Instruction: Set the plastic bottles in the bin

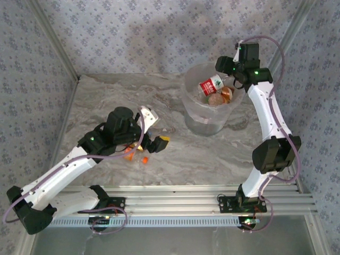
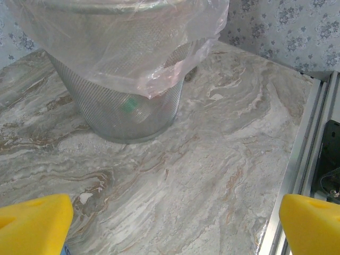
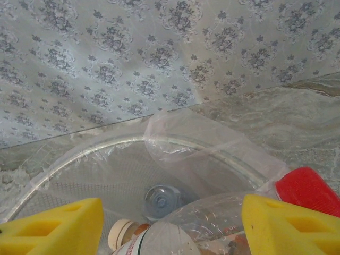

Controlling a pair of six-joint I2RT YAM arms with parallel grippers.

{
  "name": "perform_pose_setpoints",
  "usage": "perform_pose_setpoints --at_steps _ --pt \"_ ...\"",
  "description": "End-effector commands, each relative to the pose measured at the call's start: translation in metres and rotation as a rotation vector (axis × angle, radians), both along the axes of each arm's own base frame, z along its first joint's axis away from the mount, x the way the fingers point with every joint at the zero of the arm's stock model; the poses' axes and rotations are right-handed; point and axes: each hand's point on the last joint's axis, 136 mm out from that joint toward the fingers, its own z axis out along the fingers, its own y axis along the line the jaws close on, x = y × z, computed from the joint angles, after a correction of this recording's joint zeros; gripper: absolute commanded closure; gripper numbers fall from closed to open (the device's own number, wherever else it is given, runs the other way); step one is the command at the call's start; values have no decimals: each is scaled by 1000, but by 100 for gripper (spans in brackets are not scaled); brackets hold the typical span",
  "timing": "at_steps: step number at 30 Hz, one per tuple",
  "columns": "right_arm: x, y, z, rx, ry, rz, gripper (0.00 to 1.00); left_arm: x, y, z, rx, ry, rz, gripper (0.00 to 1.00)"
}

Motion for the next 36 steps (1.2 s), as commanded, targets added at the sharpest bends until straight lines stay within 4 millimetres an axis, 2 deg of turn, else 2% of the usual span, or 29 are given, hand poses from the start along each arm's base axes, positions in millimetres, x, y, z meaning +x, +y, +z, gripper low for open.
perform_pose_setpoints --at_steps 1,6,8,13,16,23,29,36 --pt "-16 18 -16 12 73 90 30 1 -1 6 -12 -13 -9 0" --pt "-33 40 -17 34 90 163 31 1 -1 5 -13 -11 -9 0" --pt "-39 43 -15 28 88 167 31 1 -2 5 -13 -11 -10 0" --pt "-51 45 8 57 38 180 31 1 -2 5 -17 -5 -9 1" --pt "-54 46 12 58 40 189 31 2 -2 6 -19 -5 -6 0" --pt "-48 39 -6 35 72 162 30 2 -2 7 -24 -4 -3 0" --pt "-41 41 -42 -19 159 185 29 6 2 7 -19 -6 33 0" --pt "-56 45 -32 -16 123 213 28 13 26 -4 10 46 183 0"
